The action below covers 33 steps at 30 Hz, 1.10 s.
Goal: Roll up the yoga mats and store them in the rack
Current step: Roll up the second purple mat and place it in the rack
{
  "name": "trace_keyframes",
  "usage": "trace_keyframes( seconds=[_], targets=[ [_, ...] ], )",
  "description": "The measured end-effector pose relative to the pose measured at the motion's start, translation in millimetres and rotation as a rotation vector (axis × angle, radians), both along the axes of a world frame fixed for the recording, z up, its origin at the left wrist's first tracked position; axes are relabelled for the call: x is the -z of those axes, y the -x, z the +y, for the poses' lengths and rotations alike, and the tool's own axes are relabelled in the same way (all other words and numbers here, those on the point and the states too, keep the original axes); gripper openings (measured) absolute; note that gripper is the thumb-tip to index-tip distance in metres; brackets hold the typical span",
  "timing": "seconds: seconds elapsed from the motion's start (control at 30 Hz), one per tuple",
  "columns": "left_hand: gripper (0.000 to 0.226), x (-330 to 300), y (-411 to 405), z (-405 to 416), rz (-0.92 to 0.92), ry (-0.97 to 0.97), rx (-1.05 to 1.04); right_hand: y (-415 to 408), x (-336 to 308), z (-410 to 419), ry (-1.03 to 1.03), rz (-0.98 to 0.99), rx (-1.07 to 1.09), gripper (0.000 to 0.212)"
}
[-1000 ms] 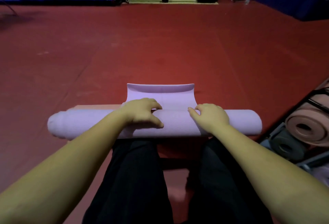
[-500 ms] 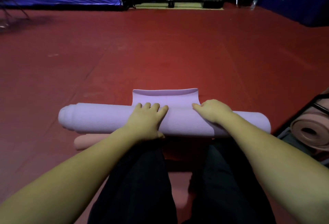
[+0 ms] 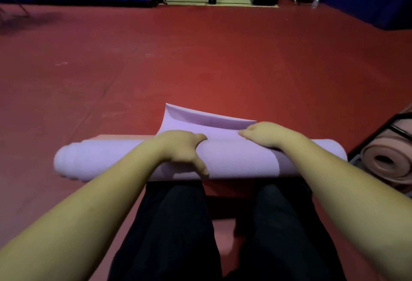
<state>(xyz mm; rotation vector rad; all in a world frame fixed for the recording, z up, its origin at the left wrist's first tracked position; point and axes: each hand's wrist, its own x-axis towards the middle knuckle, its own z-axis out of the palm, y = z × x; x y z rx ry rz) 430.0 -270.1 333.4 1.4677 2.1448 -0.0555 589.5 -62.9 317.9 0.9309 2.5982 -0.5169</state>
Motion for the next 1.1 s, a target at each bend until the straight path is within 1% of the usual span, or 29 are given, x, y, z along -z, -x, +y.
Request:
trace_keyframes(
  seconds=[0.03,0.07,0.13,0.27,0.33,0.37,0.43,0.5,0.57,0.6,0.7,0.8,0.87,0.9,0.93,1.0,1.03,1.1],
  targets=[
    [0.083,-1.5,3.8,3.0,-0.063,0.034,-0.029,-1.8,3.2,0.2,-0.076,0.079,-0.030,0.047],
    [0.083,-2.9,8.1,6.7,-0.116,0.059,-0.049,-4.5,5.3,-0.2,-0.138,0.146,-0.044,0.047],
    [0.081,-4.0,16.6,13.7,-0.199,0.097,-0.082,-14.0,10.0,-4.4,-0.192,0.228,-0.057,0.051],
    [0.080,-3.1,29.1,27.4,-0.416,0.187,-0.208,-32.2,27.2,-12.8,-0.246,0.243,-0.054,0.055],
    [0.083,-1.4,32.4,33.6,-0.513,0.245,-0.275,-33.9,36.4,-16.3,-0.319,0.258,-0.025,0.056],
    [0.080,-1.2,33.5,34.8,-0.547,0.263,-0.292,-32.2,39.6,-17.2,-0.354,0.262,-0.009,0.056],
    [0.077,-0.2,34.7,34.7,-0.582,0.259,-0.313,-27.9,42.0,-17.6,-0.379,0.261,0.016,0.056],
    [0.072,-0.6,34.0,32.6,-0.550,0.205,-0.320,-24.0,41.8,-14.0,-0.349,0.261,0.044,0.057],
    [0.056,-1.2,29.6,29.9,-0.484,0.087,-0.278,-20.2,41.5,-9.8,-0.306,0.243,0.065,0.060],
    [0.053,-1.2,28.2,28.6,-0.402,0.008,-0.226,-18.2,41.4,-7.6,-0.286,0.226,0.068,0.062],
    [0.057,1.2,25.0,19.9,-0.080,-0.220,-0.040,-13.6,37.4,-3.5,-0.245,0.184,0.056,0.059],
    [0.053,18.8,7.7,4.5,0.201,-0.428,-0.026,-8.9,31.2,-0.9,-0.202,0.147,0.058,0.059],
    [0.062,41.2,-11.9,-6.4,0.413,-0.537,-0.038,-4.6,26.7,1.4,-0.159,0.102,0.055,0.061],
    [0.073,53.0,-21.2,-11.3,0.517,-0.535,-0.018,-3.1,24.0,2.0,-0.140,0.081,0.055,0.062],
    [0.087,62.6,-27.1,-15.2,0.606,-0.484,0.007,-0.9,22.1,1.7,-0.128,0.065,0.054,0.062],
    [0.112,71.8,-31.4,-15.8,0.710,-0.356,0.011,2.6,18.4,0.0,-0.120,0.041,0.058,0.064],
    [0.117,70.3,-31.3,-13.3,0.726,-0.329,-0.006,4.5,17.6,0.4,-0.112,0.032,0.068,0.065],
    [0.114,59.6,-31.1,-7.8,0.733,-0.295,-0.021,7.2,15.6,0.9,-0.079,0.023,0.107,0.067]
  ],
)
